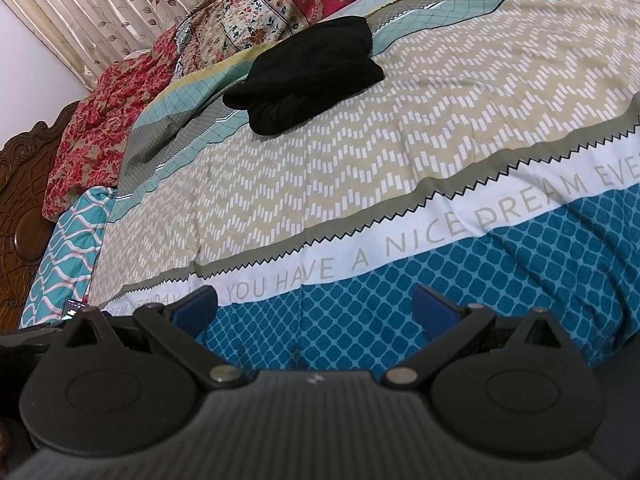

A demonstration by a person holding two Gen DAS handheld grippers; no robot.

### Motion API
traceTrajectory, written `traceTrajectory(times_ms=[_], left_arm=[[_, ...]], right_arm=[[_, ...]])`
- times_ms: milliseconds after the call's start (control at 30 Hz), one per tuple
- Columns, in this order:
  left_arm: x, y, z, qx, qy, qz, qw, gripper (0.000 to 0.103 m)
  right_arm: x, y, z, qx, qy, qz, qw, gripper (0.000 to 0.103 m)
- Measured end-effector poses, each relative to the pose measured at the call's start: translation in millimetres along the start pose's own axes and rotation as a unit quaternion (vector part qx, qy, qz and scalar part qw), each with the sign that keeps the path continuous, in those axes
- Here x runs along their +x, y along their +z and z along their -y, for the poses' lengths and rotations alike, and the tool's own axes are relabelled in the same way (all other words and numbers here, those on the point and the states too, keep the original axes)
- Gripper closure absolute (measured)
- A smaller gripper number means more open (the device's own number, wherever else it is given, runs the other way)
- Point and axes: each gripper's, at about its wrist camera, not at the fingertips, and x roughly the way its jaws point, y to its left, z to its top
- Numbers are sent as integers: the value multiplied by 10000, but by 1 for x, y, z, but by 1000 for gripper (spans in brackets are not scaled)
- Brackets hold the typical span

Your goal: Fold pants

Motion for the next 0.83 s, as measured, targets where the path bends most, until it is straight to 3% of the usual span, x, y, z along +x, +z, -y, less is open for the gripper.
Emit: traceTrajectory(times_ms=[833], left_arm=[[0,-1,4,93,-53,79,9999,0]], right_arm=[[1,2,2,31,-6,-12,10000,0]])
